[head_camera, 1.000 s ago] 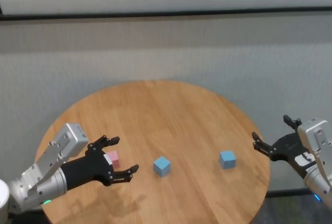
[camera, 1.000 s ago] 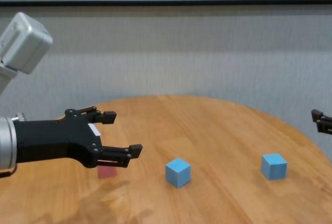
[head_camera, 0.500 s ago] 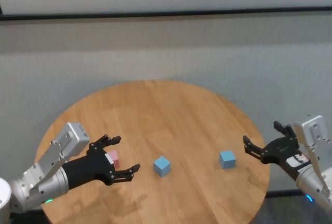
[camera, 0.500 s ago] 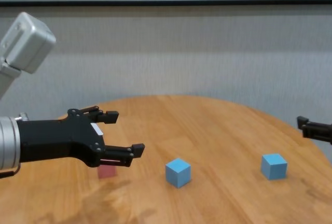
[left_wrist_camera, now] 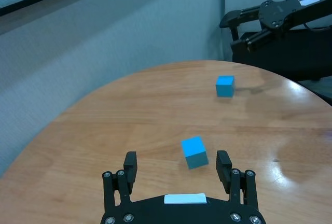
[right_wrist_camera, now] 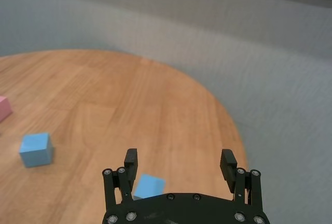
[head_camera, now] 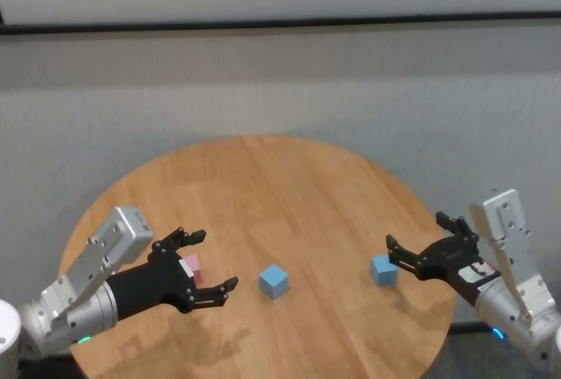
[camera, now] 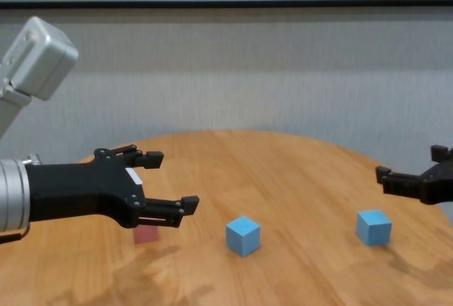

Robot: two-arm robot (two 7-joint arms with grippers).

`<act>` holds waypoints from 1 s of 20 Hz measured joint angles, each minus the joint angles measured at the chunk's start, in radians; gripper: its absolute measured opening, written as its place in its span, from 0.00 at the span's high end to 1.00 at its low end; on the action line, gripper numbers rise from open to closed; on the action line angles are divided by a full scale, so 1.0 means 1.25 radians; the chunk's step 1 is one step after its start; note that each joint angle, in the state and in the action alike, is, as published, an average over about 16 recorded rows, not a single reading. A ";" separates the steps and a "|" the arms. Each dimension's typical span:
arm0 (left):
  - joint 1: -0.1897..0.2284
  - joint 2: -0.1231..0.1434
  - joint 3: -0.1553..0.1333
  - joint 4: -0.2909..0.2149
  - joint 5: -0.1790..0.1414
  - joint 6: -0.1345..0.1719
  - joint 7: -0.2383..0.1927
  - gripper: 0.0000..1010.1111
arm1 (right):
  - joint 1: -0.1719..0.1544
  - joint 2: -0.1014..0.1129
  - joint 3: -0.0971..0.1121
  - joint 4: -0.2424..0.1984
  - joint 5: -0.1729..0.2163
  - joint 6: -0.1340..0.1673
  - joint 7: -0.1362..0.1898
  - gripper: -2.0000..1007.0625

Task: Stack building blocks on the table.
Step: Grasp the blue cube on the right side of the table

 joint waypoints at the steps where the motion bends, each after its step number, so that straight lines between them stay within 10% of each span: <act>1: 0.000 0.000 0.000 0.000 0.000 0.000 0.000 0.01 | 0.002 -0.006 0.000 0.002 0.001 0.008 0.001 0.00; 20: -0.002 -0.002 0.001 0.002 0.000 0.000 0.000 0.01 | 0.006 -0.077 0.019 0.029 0.010 0.120 0.009 0.00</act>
